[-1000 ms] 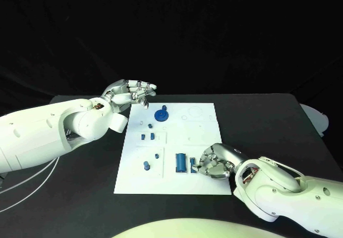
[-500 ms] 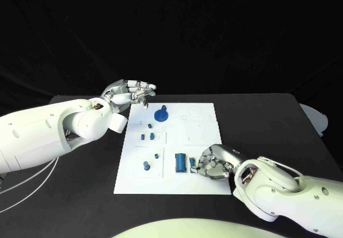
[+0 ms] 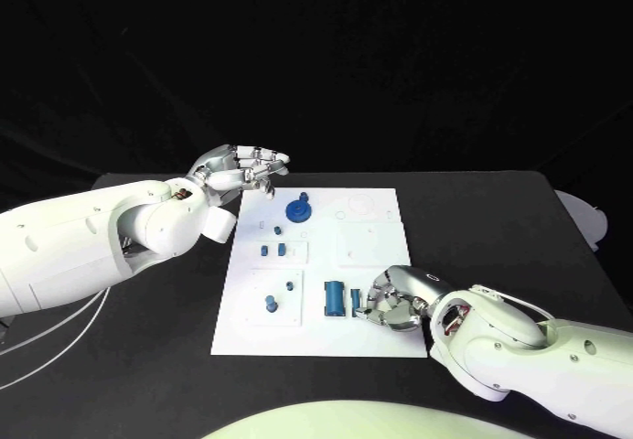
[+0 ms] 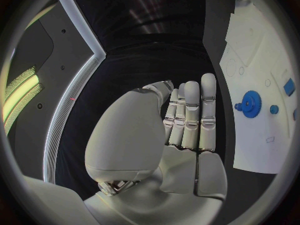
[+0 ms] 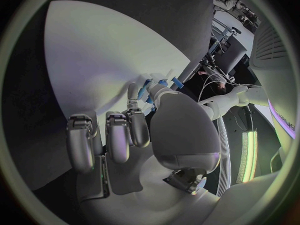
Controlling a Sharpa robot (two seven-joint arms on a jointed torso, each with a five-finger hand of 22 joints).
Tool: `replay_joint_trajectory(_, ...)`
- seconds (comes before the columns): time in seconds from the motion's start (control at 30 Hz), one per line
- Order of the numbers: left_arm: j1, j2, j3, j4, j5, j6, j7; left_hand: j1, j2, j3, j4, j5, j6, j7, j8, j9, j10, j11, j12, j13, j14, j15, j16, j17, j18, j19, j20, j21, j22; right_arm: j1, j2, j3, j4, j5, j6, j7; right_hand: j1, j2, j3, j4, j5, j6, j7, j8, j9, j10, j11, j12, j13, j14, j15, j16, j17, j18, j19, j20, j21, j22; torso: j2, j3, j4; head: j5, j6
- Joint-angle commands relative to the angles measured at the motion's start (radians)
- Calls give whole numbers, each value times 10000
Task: Assemble the parts on the task board
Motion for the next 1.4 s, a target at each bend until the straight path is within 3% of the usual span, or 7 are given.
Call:
replay_joint_trajectory(0.03, 7, 20, 6, 20, 50, 132, 63, -95, -4, 56, 5, 17, -71, -5, 3, 15, -68, 9, 67, 8, -57, 42, 16, -14, 155, 57, -11, -43, -16, -12, 27, -1, -65, -402, 189, -232, 172, 41, -50, 8, -86, -26, -9, -34, -12, 202, -39, 15, 1513, 900, -61, 0, 2038, -142, 1046, -52, 45, 2627, -4, 5, -13, 3, -1)
replay_joint_trajectory(0.4, 6, 29, 6, 2, 50, 131, 65, -95, -4, 56, 5, 17, -71, -5, 3, 15, -68, 9, 67, 8, -57, 42, 16, -14, 155, 57, -11, -43, -16, 30, -181, 29, 164, -149, -748, 319, -138, 165, -235, 120, -18, -15, 26, -50, -42, 186, -14, -28, 1491, 893, -45, -13, 2006, -142, 1046, -45, 45, 2627, -26, -8, -2, 14, 38)
replay_joint_trajectory(0.7, -11, 118, -6, -138, 181, 64, 178, -286, -28, 59, 54, -5, -96, 3, 9, 25, -107, 26, 112, 0, -68, 63, 25, -36, 150, 55, 5, -76, -34, 826, -562, 63, -604, 2587, -1578, 3684, 361, 153, -311, 13, 330, -640, 281, -396, -177, -336, 200, -853, 1010, 695, 126, -376, 1217, 147, 499, 85, -1321, 2226, -191, -70, -57, -61, 297)
replay_joint_trajectory(0.9, -113, 361, -71, -485, 668, -140, 536, -649, -176, -106, 227, -19, -153, -11, 10, 35, -153, 33, 161, -8, -120, 91, 22, -63, 147, 13, 43, -180, -91, 1456, -312, 67, -2352, 5862, -1393, 6144, 1380, 114, -243, -67, 281, -1170, 558, -655, -244, -2114, 451, -3691, -749, -78, 339, -1865, -1141, 833, -1029, 280, -5035, 1007, -437, -125, -77, -145, 790)
replay_joint_trajectory(1.07, -276, 767, -92, -1119, 1104, -600, 983, -882, -322, -343, 407, -31, -322, 13, 2, 53, -357, 100, 23, -152, -1134, 237, -889, -495, 141, -646, 191, -1105, -594, 1710, 338, 78, -4091, 8925, -875, 7613, 2331, 98, 168, -302, -113, -1806, 912, -1003, -432, -4564, 785, -7249, -3286, -1990, 708, -5099, -4867, 1685, -3549, 600, -10925, -1451, -730, -194, -54, -273, 1398)
replay_joint_trajectory(1.3, -457, 1457, -98, -2296, 1716, -1257, 1559, -768, -300, -145, 542, -37, -624, -47, -119, 53, -301, 407, -1216, -992, -2381, 780, -4554, -2019, -54, -2238, 966, -4305, -2557, 1786, 1489, 149, -6196, 11789, -67, 8835, 2728, -25, 1201, -237, -275, -2073, 1212, -1483, -895, -5122, 1283, -9882, -6104, -4156, 1156, -8818, -7100, 1586, -4742, 1056, -12856, -3016, -962, -195, -49, -255, 2099)
replay_joint_trajectory(1.4, -538, 1754, -96, -2764, 1955, -1468, 1767, -761, -292, -211, 509, -45, -841, -127, -329, -49, -673, 585, -2013, -1414, -3178, 1131, -5967, -2474, -176, -3006, 1457, -5798, -3520, 1770, 1905, 177, -6892, 12439, 241, 9141, 2477, -138, 1692, -336, -407, -1994, 1493, -2169, -1435, -4670, 1670, -11964, -9074, -4975, 1733, -11538, -8674, 1671, -5381, 1717, -14676, -5080, -1054, -159, -32, -223, 2202)
